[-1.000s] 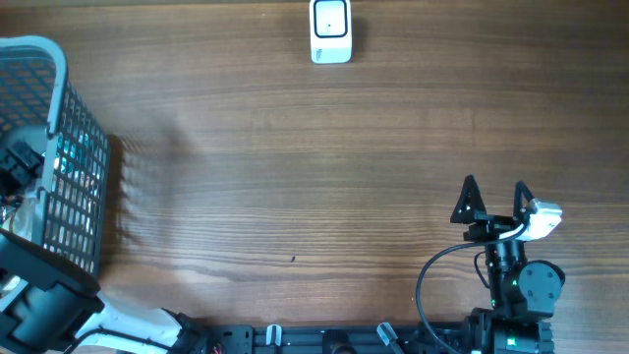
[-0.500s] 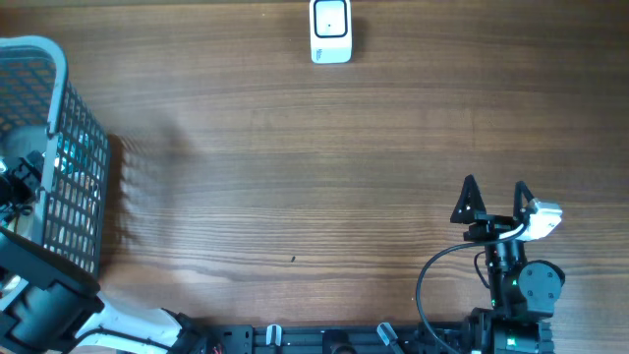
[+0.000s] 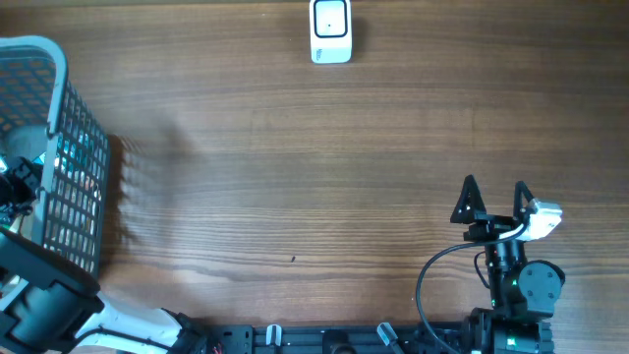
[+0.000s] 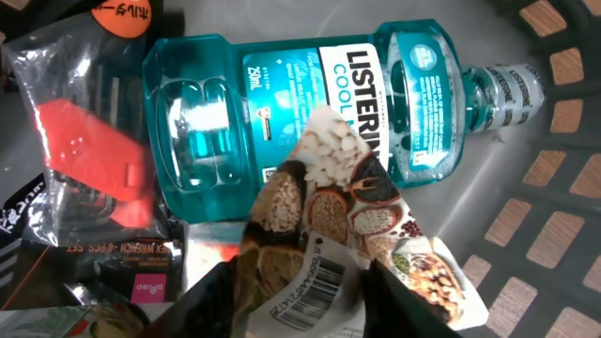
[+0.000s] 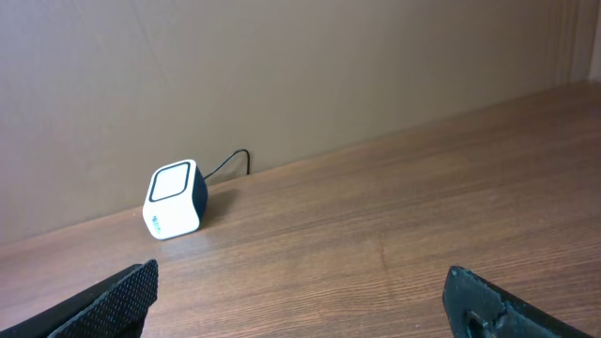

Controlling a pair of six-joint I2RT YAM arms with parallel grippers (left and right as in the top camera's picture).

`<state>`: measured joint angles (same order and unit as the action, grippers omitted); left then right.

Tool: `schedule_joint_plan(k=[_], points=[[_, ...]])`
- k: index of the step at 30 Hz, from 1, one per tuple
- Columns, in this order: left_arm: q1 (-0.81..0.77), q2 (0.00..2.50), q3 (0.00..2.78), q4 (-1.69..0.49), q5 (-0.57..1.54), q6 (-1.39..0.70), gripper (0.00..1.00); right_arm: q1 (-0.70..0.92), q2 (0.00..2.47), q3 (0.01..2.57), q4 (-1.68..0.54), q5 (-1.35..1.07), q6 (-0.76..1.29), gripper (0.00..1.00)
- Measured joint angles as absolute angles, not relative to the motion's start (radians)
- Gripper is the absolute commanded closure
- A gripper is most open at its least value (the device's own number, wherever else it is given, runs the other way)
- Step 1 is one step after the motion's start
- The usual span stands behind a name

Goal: Scan the item barcode
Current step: 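Grasp the white snack pouch with the left gripper and lift it out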

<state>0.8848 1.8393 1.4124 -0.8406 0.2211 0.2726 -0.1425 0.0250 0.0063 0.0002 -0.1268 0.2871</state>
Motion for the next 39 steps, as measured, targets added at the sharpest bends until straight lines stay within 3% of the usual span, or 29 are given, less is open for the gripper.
schedule_joint_plan(k=[1,3,5,17,27,39], points=[[0.885,1.839,1.412,-0.841,0.228,0.274,0.83,-0.142,0.025,0.006,0.000,-0.127,0.287,0.00],[0.885,1.839,1.412,-0.850,0.235,0.278,0.85,-0.142,0.025,0.006,0.000,-0.127,0.287,0.00],[0.885,1.839,1.412,-0.863,0.238,0.274,0.96,-0.142,0.025,0.006,0.000,-0.127,0.287,0.00],[0.885,1.839,1.412,-0.871,0.290,0.229,0.96,-0.142,0.025,0.006,0.000,-0.127,0.287,0.00],[0.885,1.820,1.474,-0.913,0.359,-0.111,0.96,-0.142,0.025,0.006,0.000,-0.127,0.287,0.00],[0.885,1.470,1.618,-0.944,0.399,-0.213,0.96,-0.142,0.025,0.006,0.001,-0.127,0.287,0.00]])
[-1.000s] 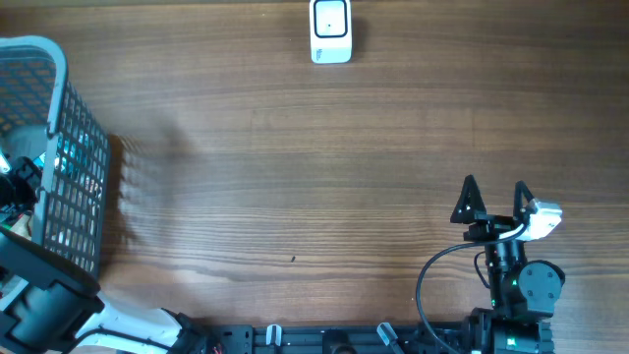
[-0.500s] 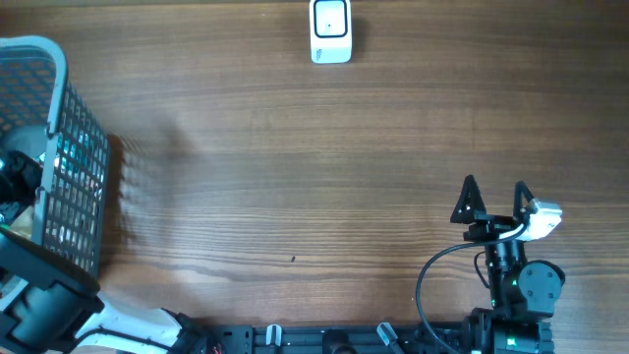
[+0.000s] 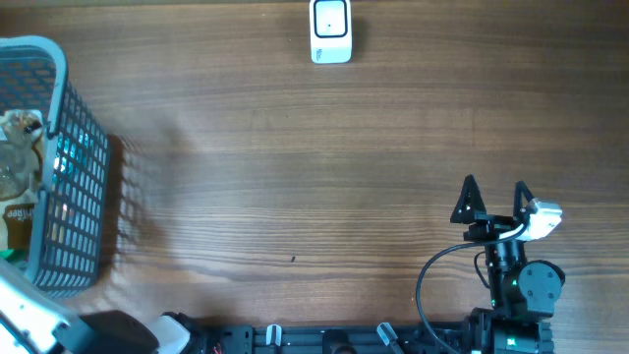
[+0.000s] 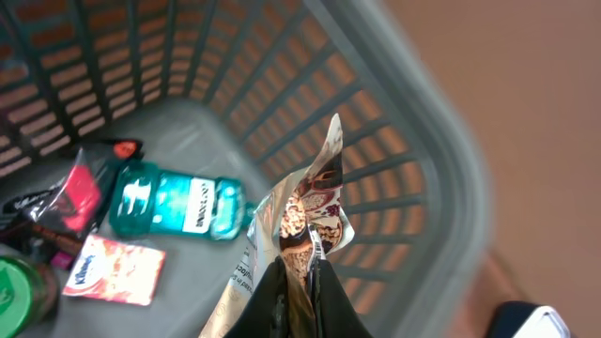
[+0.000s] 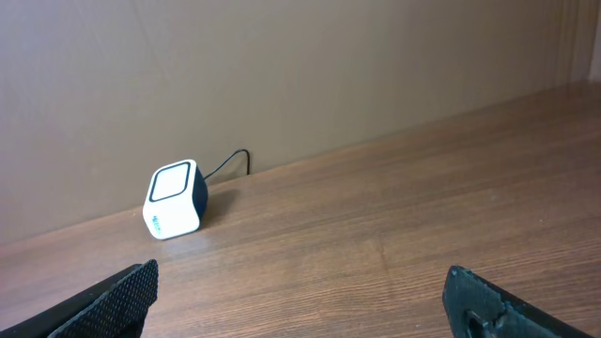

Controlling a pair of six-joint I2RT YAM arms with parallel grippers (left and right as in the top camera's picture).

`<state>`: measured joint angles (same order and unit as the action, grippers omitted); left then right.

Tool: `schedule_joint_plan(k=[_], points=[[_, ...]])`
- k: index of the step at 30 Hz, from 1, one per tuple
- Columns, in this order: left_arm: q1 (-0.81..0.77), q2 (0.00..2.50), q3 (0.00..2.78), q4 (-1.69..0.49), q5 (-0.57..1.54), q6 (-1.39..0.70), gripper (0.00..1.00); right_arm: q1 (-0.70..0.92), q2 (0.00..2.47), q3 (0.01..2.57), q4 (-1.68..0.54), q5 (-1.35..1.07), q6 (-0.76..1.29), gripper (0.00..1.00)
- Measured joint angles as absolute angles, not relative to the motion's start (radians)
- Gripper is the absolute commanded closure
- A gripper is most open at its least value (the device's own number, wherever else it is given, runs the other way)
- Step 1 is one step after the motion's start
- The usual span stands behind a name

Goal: Scan the item barcode
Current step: 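Grasp the white snack pouch with the left gripper and lift it out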

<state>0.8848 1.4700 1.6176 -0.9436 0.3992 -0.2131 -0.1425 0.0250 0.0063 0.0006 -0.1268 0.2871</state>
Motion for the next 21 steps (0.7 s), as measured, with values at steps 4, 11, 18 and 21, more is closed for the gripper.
schedule_joint_plan(k=[4,11,18,21], points=[[0.885,1.340,1.672,-0.938,0.466,-0.243,0.96,-0.142,0.025,0.006,0.001,-0.127,0.287,0.00],[0.885,1.044,1.713,-0.857,0.588,-0.307,0.96,-0.142,0.025,0.006,0.001,-0.127,0.287,0.00],[0.882,1.035,1.721,-0.922,0.860,-0.334,0.96,-0.142,0.025,0.006,0.001,-0.127,0.287,0.00],[0.809,1.066,1.721,-0.966,0.878,-0.245,0.96,-0.142,0.025,0.006,0.001,-0.127,0.287,0.00]])
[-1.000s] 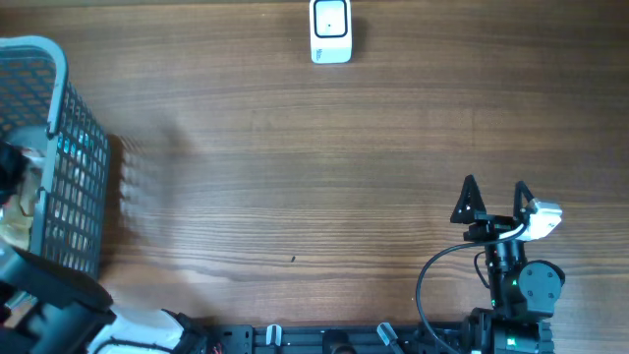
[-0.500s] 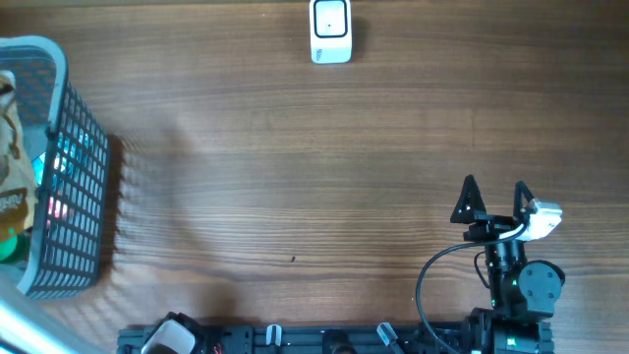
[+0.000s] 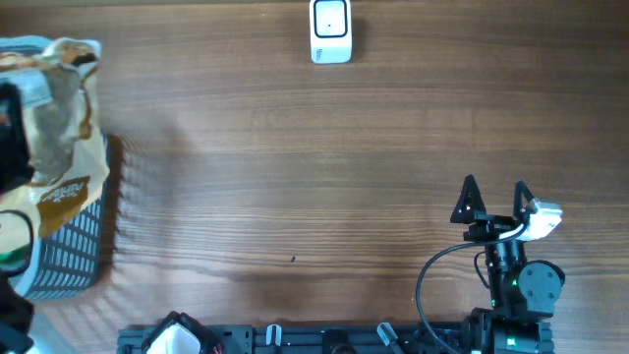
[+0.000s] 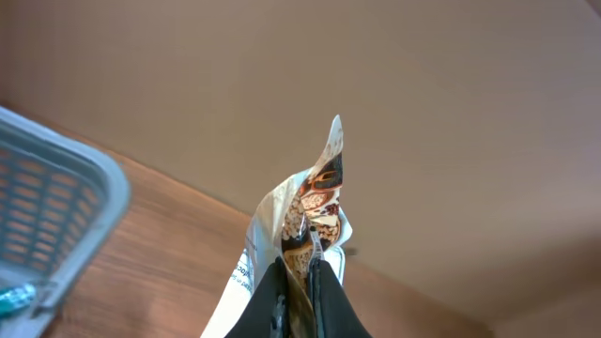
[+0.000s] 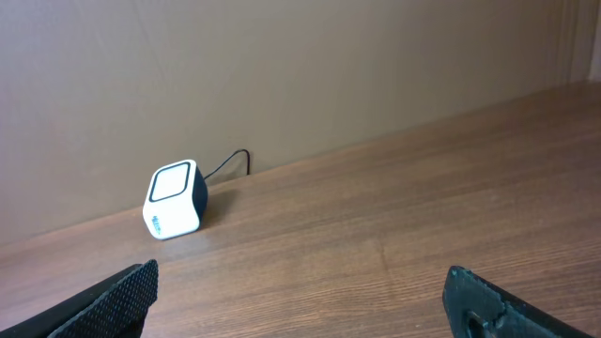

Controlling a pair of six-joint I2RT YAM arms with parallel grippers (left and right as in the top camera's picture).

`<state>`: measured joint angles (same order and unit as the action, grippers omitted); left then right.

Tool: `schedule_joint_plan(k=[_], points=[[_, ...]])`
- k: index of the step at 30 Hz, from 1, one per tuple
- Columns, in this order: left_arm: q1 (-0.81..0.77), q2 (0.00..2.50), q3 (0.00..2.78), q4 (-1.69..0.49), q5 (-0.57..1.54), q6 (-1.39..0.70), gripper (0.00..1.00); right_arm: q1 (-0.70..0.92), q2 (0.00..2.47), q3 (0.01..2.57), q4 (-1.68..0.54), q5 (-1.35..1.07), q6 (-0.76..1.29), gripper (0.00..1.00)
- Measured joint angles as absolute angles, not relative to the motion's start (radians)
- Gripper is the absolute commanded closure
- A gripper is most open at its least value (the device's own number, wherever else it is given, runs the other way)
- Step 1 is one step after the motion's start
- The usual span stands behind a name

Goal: Scan the item barcode
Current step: 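Grasp the white snack pouch with the left gripper and lift it out, then carry the pouch to the table center and release it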

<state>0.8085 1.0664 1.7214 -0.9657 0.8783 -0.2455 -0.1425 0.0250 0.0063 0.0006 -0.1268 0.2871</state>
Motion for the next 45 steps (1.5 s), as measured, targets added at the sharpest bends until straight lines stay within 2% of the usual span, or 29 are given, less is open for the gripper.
schedule_joint_plan(k=[2,5,12,17,27,32,39,45], points=[[0.734,1.071,1.721,-0.982,0.850,-0.201,0.96,-0.142,0.025,0.006,0.001,-0.127,0.287,0.00],[0.542,1.071,1.719,-1.011,0.746,-0.115,0.96,-0.142,0.025,0.006,0.001,-0.127,0.287,0.00],[0.032,1.206,1.627,-1.005,0.220,-0.053,0.96,-0.142,0.025,0.006,0.001,-0.127,0.287,0.00],[-0.239,1.431,1.586,-0.939,-0.099,-0.049,0.96,-0.142,0.025,0.006,0.001,-0.127,0.287,0.00],[-0.479,1.538,1.562,-0.897,-0.209,-0.049,0.96,-0.142,0.025,0.006,0.001,-0.127,0.287,0.00],[-0.560,1.544,1.374,-0.833,-0.260,-0.049,0.96,-0.142,0.025,0.006,0.001,-0.127,0.287,0.00],[-0.708,1.552,1.135,-0.615,-0.284,-0.047,0.96,-0.142,0.025,0.006,0.000,-0.127,0.287,0.00],[-0.764,1.552,1.026,-0.447,-0.553,-0.042,0.96,-0.142,0.025,0.006,0.001,-0.127,0.287,0.00]])
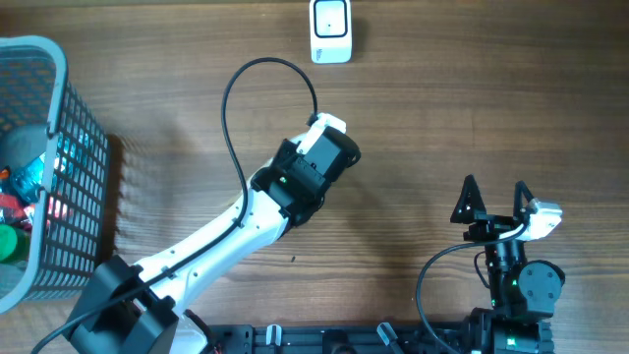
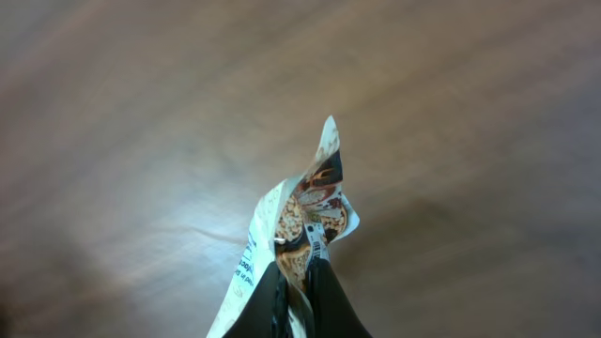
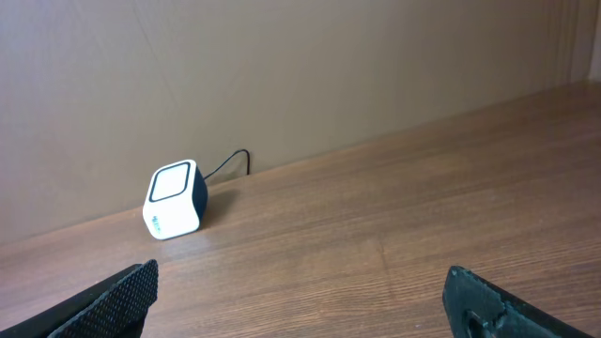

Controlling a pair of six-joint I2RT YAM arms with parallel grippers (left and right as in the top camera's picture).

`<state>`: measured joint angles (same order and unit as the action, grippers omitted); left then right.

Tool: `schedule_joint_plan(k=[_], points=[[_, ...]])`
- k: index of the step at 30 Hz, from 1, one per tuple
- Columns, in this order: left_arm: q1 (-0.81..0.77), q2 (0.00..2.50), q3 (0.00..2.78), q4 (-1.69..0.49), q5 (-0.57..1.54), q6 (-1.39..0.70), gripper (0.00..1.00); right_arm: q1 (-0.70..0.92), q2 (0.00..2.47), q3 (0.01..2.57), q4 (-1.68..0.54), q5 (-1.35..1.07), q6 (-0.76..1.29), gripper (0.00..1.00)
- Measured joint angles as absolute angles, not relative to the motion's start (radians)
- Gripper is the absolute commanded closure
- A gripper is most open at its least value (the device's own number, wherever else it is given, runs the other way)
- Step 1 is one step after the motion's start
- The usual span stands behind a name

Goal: Scan the item barcode
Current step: 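Carry the pouch to the table center and release it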

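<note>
The item is a crumpled snack pouch [image 2: 312, 202] printed with grains and nuts, a barcode strip on its fold. My left gripper [image 2: 299, 274] is shut on its lower edge and holds it above blurred brown table wood. From overhead only the left arm's wrist [image 1: 316, 162] shows, near the table's middle, and it hides the pouch. The white cube scanner [image 1: 330, 29] stands at the far edge, also the scanner [image 3: 174, 199] by the wall. My right gripper [image 1: 494, 202] rests open at the near right, with nothing between the fingers of the right gripper [image 3: 302, 286].
A grey mesh basket [image 1: 69, 147] stands at the left edge, with a teal bottle, a green lid and red packets inside. A black cable [image 1: 257, 74] loops from the left arm toward the scanner. The scanner's cord [image 3: 230, 160] runs along the wall.
The left gripper, which held the pouch high over the basket's rim at the far left, now holds it over the middle of the table. The right arm has not moved.
My left fingers stood on either side of the pouch as it lay on a teal mouthwash bottle in the basket. Then they were shut on it above the basket, then higher over the rim. Now the pouch hangs over the table's middle.
</note>
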<state>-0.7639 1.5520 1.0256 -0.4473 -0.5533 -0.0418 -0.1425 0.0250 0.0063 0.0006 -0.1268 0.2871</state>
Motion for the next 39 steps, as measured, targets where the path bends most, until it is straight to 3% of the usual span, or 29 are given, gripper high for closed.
schedule_joint_plan(k=[6,13,23,27,33,39], points=[[-0.764,1.590,0.926,-0.212,-0.783,-0.009,0.96,-0.142,0.025,0.006,0.001,-0.127,0.287,0.00],[-0.776,1.870,0.908,-0.187,-0.977,0.089,0.96,-0.142,0.025,0.006,0.000,-0.127,0.287,0.00],[-1.054,1.874,0.904,-0.045,-1.204,0.187,0.96,-0.142,0.025,0.006,0.000,-0.127,0.287,0.00],[-0.977,1.864,0.904,-0.020,-1.270,0.254,0.96,-0.142,0.025,0.006,0.001,-0.127,0.287,0.00],[-0.818,1.838,0.899,0.264,-1.305,0.259,0.96,-0.142,0.025,0.006,0.000,-0.127,0.287,0.00],[-0.779,1.837,0.899,0.200,-1.236,0.180,0.90,-0.142,0.025,0.006,0.000,-0.127,0.287,0.00]])
